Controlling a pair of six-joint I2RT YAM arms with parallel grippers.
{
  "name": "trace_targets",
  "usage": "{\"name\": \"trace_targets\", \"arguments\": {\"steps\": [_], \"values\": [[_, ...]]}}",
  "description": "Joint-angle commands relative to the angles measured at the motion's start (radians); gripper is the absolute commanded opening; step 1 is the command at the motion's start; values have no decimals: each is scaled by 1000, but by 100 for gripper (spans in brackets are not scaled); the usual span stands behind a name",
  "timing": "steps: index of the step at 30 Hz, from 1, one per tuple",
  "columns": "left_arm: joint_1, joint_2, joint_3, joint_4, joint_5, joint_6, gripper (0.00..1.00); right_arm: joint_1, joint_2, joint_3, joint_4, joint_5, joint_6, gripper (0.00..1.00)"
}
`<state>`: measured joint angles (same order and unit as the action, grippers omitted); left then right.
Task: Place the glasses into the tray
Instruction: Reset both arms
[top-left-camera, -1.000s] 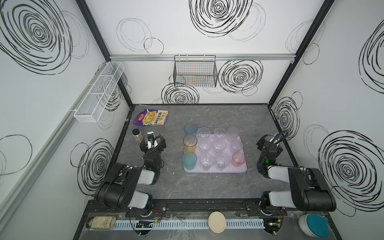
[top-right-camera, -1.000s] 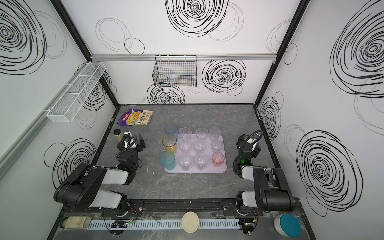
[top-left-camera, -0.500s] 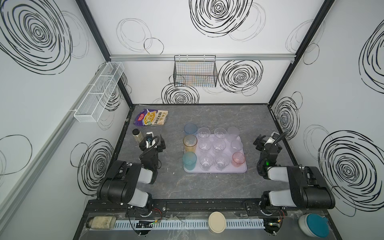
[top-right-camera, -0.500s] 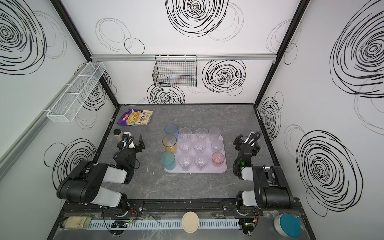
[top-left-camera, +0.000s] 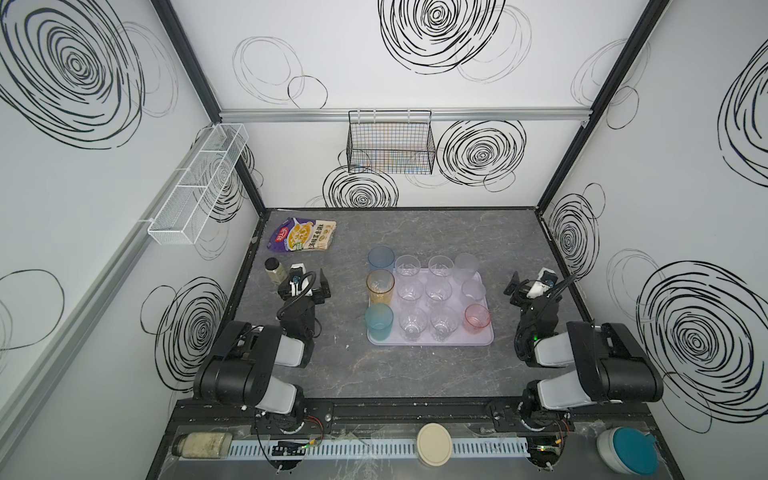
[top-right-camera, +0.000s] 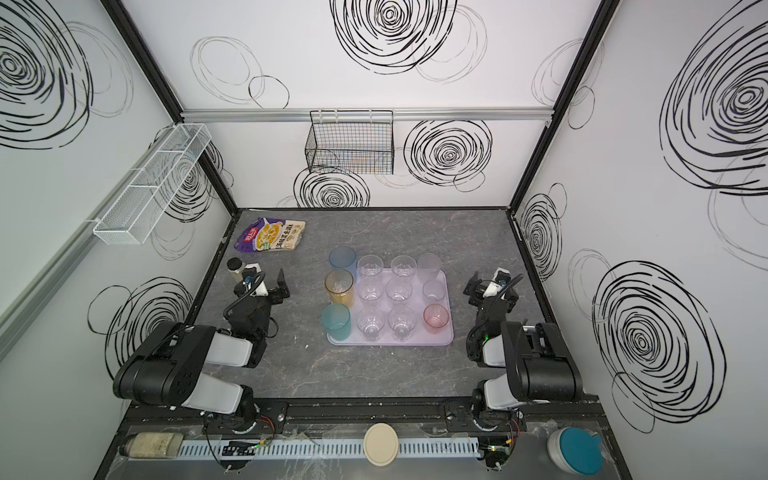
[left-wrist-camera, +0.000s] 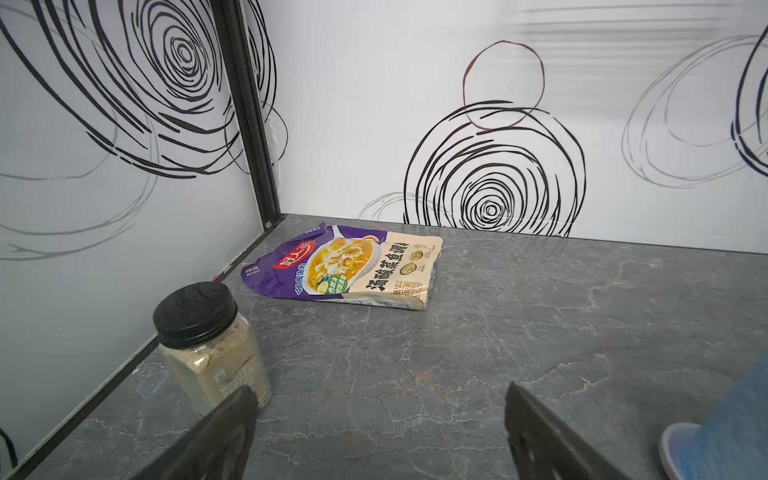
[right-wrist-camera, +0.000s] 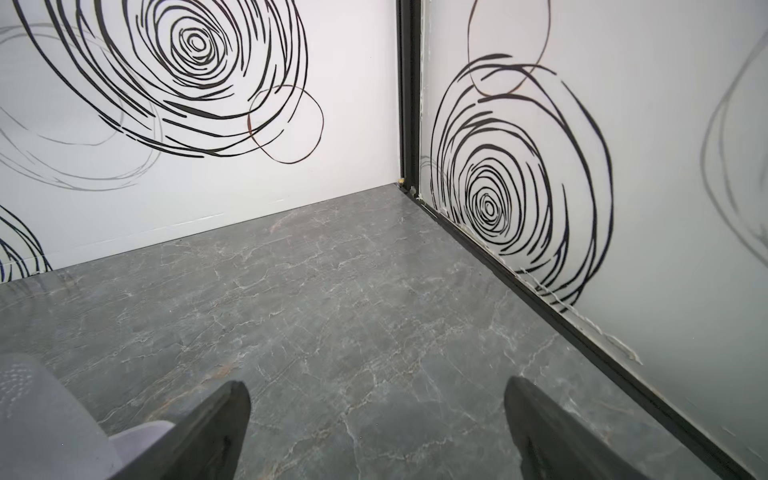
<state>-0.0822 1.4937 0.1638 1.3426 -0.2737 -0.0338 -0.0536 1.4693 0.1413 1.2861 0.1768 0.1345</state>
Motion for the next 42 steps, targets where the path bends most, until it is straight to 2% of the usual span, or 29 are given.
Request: {"name": "trace_targets", "arguments": {"steps": [1,3,5,7,12,42], "values": [[2,5,-4,86,6,-4,96,9,-10,49,-92,-3,6,100],[-2,5,-2,86,5,1,96,9,4,24,-10,-10,-16,100],[-4,5,-2,84,4,3,96,9,-14,53,-106,-2,7,100],[-4,5,-3,85,4,3,96,9,-4,38,-51,-7,-8,100],[20,3,-8,91,48,-12,96,9,-8,48,-81,-5,0,100],[-1,5,2,76,16,6,96,11,-10,47,-83,-4,0,100]]}}
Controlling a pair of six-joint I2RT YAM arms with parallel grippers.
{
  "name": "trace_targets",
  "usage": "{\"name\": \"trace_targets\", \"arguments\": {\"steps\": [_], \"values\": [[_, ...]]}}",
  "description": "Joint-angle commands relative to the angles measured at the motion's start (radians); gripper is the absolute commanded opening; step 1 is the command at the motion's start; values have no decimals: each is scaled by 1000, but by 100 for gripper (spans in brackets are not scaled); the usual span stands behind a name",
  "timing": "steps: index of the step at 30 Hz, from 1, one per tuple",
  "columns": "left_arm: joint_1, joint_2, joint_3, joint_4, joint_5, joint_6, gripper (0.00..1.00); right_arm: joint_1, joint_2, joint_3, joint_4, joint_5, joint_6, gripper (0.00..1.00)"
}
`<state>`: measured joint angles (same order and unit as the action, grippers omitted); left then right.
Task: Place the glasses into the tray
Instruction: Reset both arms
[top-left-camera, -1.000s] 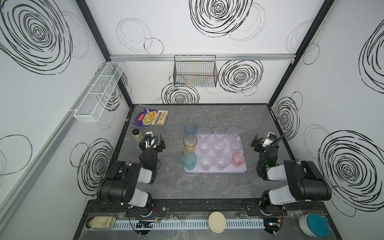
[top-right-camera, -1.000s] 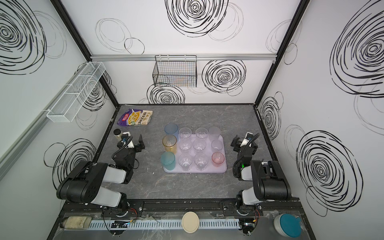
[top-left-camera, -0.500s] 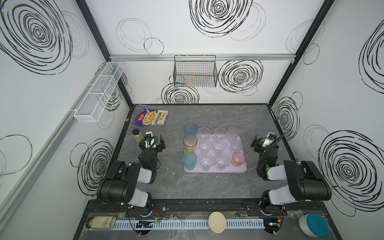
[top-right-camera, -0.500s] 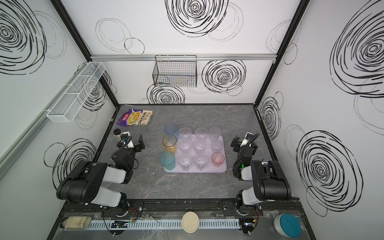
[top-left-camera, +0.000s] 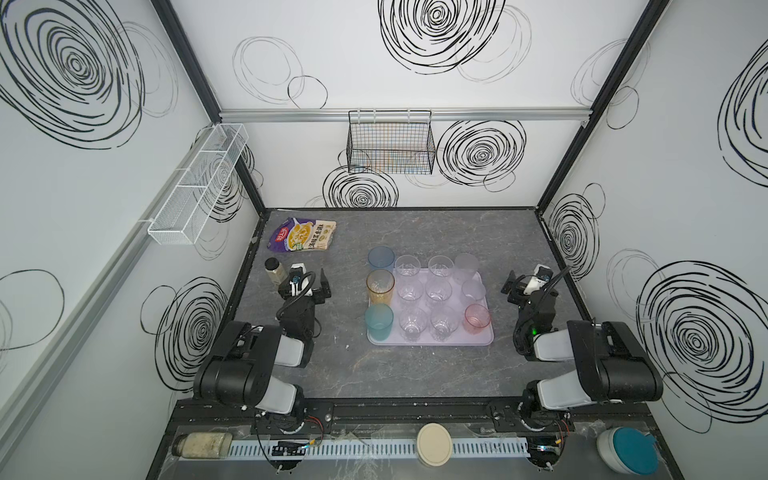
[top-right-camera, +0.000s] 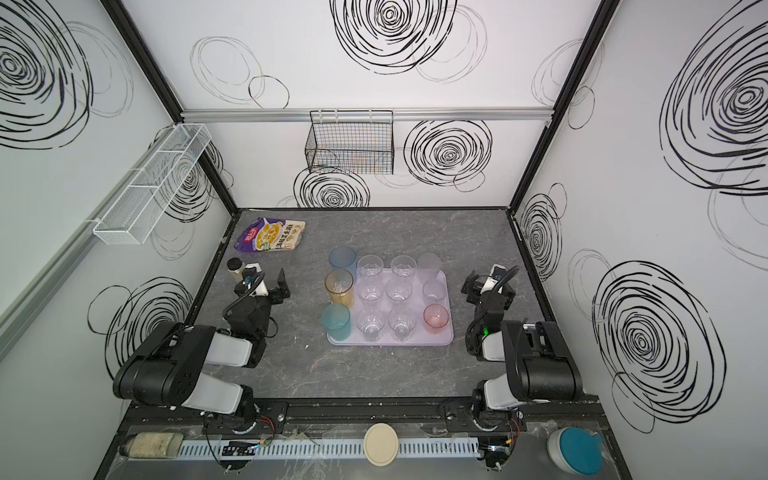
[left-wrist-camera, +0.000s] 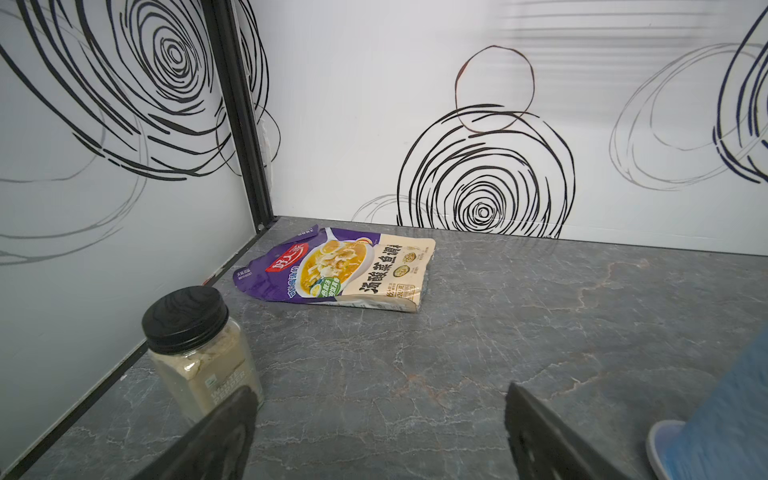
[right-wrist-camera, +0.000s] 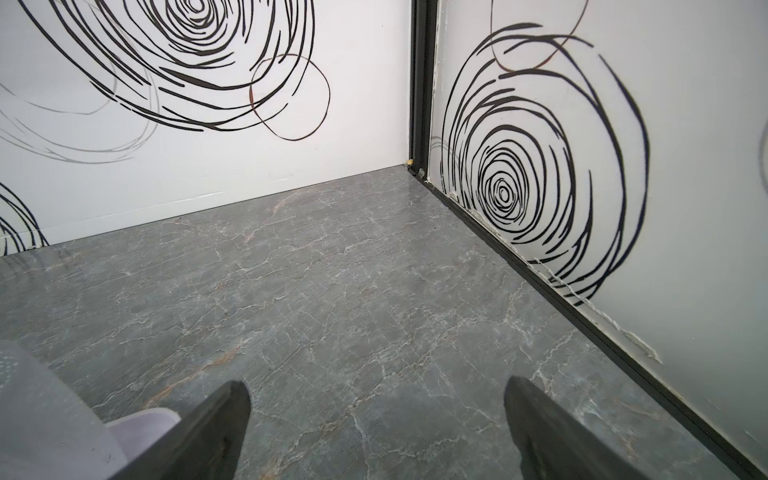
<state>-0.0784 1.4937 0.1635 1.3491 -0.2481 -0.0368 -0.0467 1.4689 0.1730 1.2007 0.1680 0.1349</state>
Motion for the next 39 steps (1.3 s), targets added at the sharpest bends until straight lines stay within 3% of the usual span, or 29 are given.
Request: {"name": "trace_targets", "arguments": {"steps": [1,39], "values": [[-4,5,3,68,-10,8,96,4,-9,16,3,4,0,100],[-10,6,4,70,-18,11,96,20,-4,22,-2,19,-16,100]]}}
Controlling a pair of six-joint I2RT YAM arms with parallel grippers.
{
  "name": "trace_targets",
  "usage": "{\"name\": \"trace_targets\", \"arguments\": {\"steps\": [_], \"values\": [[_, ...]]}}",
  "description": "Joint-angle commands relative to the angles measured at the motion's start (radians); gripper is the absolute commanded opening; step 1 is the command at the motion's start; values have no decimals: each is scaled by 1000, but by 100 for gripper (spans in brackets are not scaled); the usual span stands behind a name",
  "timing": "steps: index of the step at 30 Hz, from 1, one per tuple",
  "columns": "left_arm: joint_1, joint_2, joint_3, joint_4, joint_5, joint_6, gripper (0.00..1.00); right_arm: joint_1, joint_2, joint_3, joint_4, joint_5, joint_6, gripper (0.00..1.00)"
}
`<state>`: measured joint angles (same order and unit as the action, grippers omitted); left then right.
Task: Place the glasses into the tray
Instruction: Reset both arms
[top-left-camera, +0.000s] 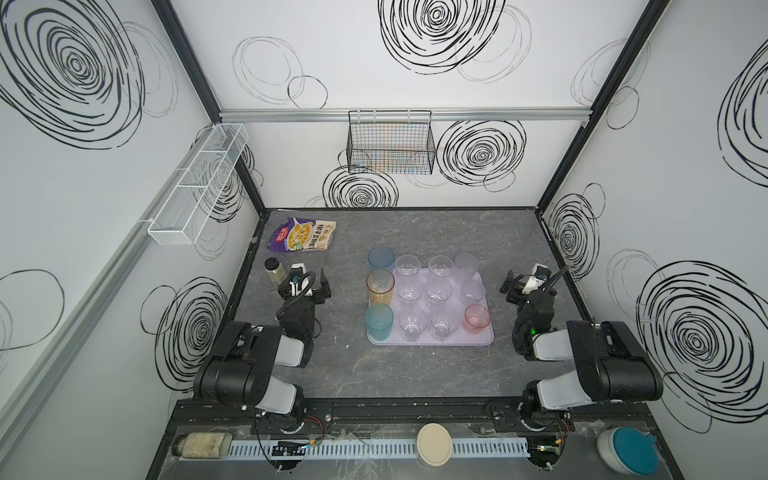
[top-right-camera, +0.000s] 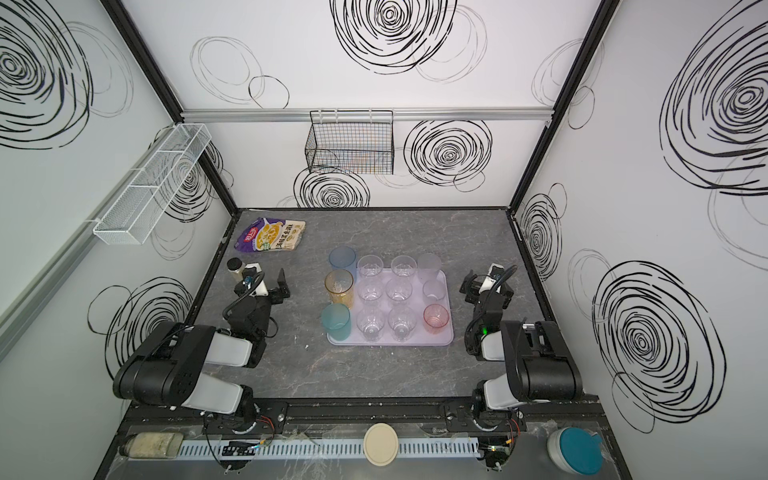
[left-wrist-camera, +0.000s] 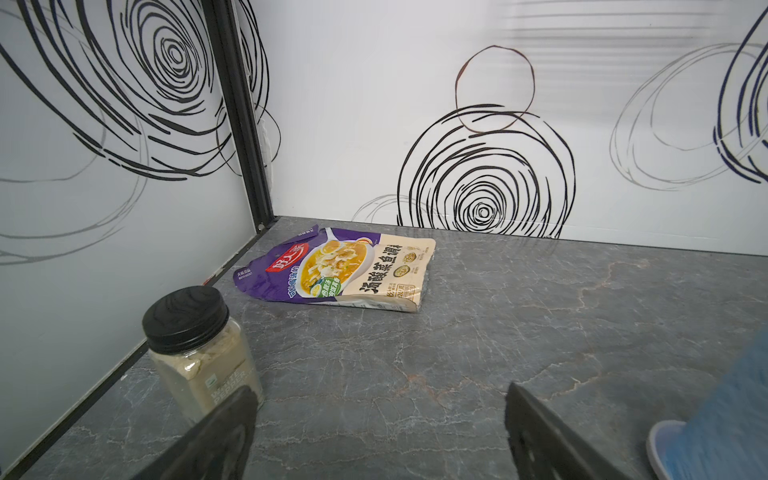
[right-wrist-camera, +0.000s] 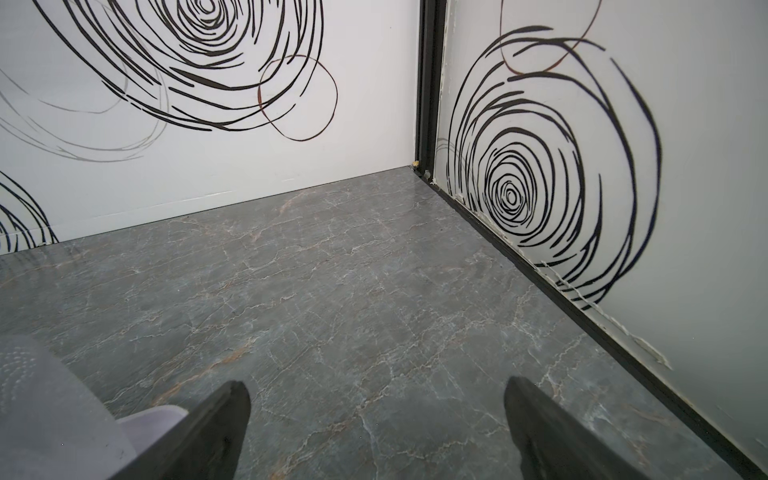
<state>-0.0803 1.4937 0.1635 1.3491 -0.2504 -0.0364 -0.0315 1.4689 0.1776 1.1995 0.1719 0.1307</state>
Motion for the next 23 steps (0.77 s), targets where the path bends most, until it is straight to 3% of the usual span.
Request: {"name": "trace_targets", "arguments": {"steps": [1,15,17,23], "values": [[-9,5,3,69,-15,11,96,5,-4,17,-1,15,-13,100],[-9,12,9,61,-14,16,96,5,-4,17,0,14,-12,100],[-9,16,24,34,75,51,96,5,-4,17,0,15,-13,100],[25,1,23,16,155,25,96,4,-6,17,-1,13,-13,100]]}}
